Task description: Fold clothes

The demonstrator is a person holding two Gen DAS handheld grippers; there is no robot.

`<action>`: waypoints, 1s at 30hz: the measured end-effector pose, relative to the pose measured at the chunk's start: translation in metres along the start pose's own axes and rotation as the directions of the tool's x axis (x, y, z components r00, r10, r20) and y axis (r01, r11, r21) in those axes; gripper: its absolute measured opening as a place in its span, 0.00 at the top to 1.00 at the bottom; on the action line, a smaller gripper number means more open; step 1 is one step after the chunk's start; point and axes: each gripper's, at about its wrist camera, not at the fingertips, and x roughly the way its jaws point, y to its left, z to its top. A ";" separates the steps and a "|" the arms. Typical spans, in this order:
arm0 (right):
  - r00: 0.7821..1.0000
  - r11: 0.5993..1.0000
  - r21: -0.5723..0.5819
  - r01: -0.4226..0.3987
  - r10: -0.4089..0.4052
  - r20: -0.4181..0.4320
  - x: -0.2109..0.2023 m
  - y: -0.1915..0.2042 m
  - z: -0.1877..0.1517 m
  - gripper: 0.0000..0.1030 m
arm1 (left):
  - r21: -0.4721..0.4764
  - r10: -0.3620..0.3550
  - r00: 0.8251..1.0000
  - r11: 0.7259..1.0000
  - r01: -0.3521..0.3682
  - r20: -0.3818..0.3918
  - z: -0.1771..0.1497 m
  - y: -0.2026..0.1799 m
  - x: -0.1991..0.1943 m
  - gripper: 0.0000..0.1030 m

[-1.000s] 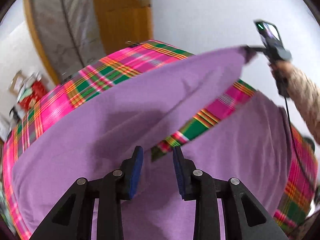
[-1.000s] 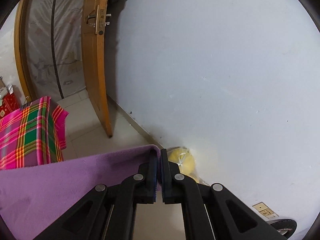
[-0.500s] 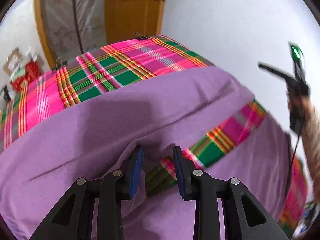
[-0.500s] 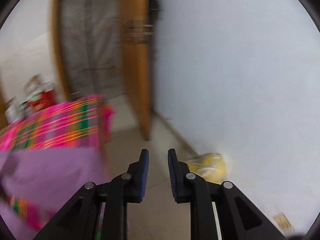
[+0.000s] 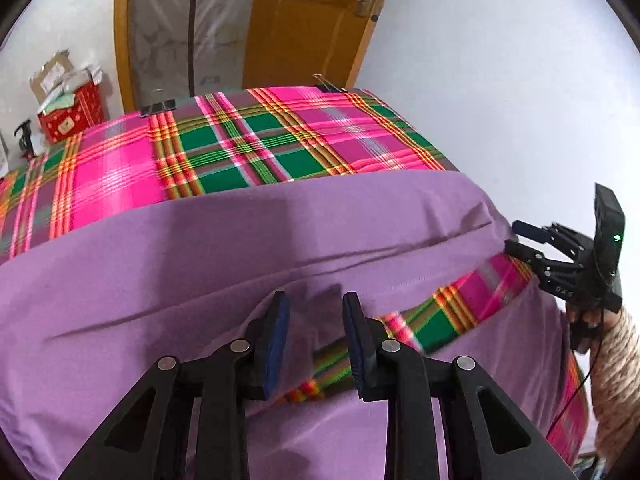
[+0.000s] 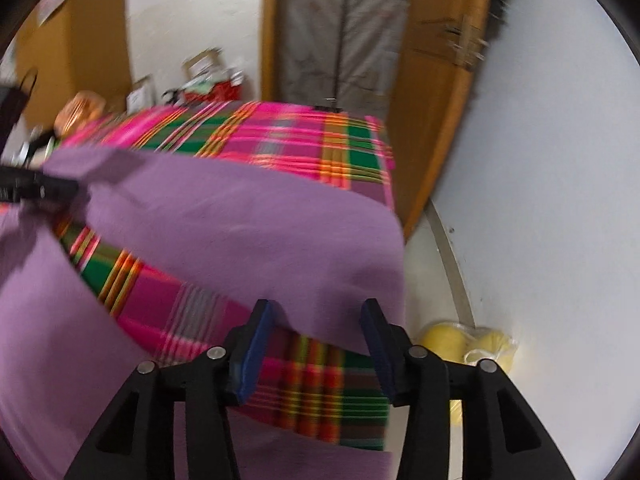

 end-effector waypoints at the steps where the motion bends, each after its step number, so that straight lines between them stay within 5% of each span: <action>1: 1.000 1.000 -0.027 0.010 -0.010 0.000 -0.001 0.006 -0.001 0.48 | 0.005 0.000 1.000 1.000 0.000 0.003 -0.002 0.001 -0.004 0.72; 4: 0.999 0.995 -0.085 0.054 -0.053 0.010 -0.002 0.019 0.000 0.51 | -0.010 -0.003 1.000 1.000 0.003 0.023 -0.005 0.010 -0.016 0.72; 6: 0.996 0.988 -0.120 0.093 -0.093 0.007 -0.001 0.026 0.001 0.81 | -0.036 0.000 0.999 0.999 0.001 0.035 -0.007 0.019 -0.024 0.72; 7: 0.993 0.984 -0.138 0.115 -0.115 0.005 0.000 0.030 0.002 0.86 | -0.049 0.005 0.999 0.999 -0.003 0.040 -0.008 0.023 -0.028 0.72; 14: 0.990 0.982 -0.123 0.142 -0.139 0.031 -0.036 0.022 0.014 1.00 | -0.121 0.067 0.996 0.991 -0.060 0.054 -0.022 0.060 -0.049 0.72; 19: 0.966 0.961 -0.095 0.260 -0.259 0.023 -0.055 0.001 0.008 0.99 | -0.187 0.111 0.993 0.977 -0.100 0.050 -0.041 0.092 -0.060 0.72; 25: 0.991 0.989 -0.060 0.135 -0.135 0.012 -0.048 0.022 0.006 0.97 | -0.298 0.115 0.992 0.950 -0.092 0.059 -0.067 0.125 -0.078 0.72; 30: 0.996 0.987 -0.134 0.089 -0.091 -0.010 -0.035 0.054 0.013 0.77 | -0.323 0.151 0.987 0.938 -0.124 0.061 -0.089 0.139 -0.098 0.72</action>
